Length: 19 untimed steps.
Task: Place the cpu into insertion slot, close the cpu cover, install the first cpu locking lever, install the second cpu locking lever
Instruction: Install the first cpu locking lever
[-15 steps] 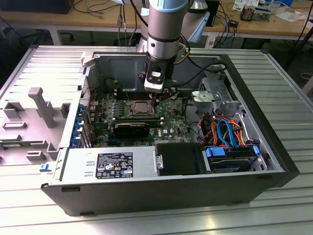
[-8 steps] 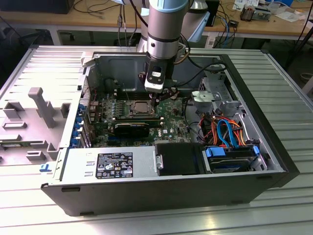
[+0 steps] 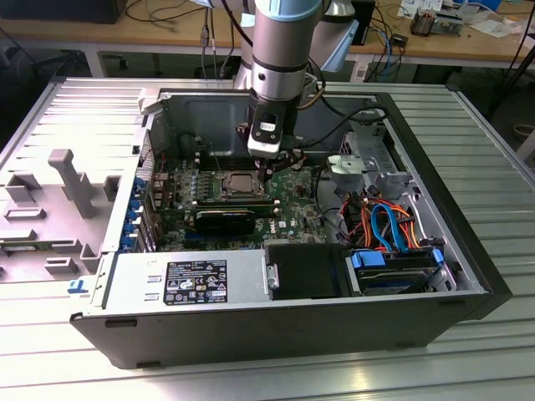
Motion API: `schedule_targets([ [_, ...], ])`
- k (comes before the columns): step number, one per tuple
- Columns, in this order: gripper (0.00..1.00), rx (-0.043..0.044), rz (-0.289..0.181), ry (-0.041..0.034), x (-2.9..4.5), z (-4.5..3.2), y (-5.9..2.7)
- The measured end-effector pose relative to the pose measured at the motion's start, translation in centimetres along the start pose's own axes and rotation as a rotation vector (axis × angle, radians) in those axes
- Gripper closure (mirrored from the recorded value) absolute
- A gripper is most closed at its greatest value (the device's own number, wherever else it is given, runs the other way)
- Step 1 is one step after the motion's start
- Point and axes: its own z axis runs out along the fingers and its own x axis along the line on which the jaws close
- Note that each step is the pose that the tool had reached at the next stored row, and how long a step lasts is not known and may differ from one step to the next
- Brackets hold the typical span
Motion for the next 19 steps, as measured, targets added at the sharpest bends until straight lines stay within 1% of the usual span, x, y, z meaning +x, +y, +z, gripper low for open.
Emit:
schedule_targets([
  [19, 0.89, 0.0001, -0.019, -0.0007, 0.0, 0.0, 0.0],
])
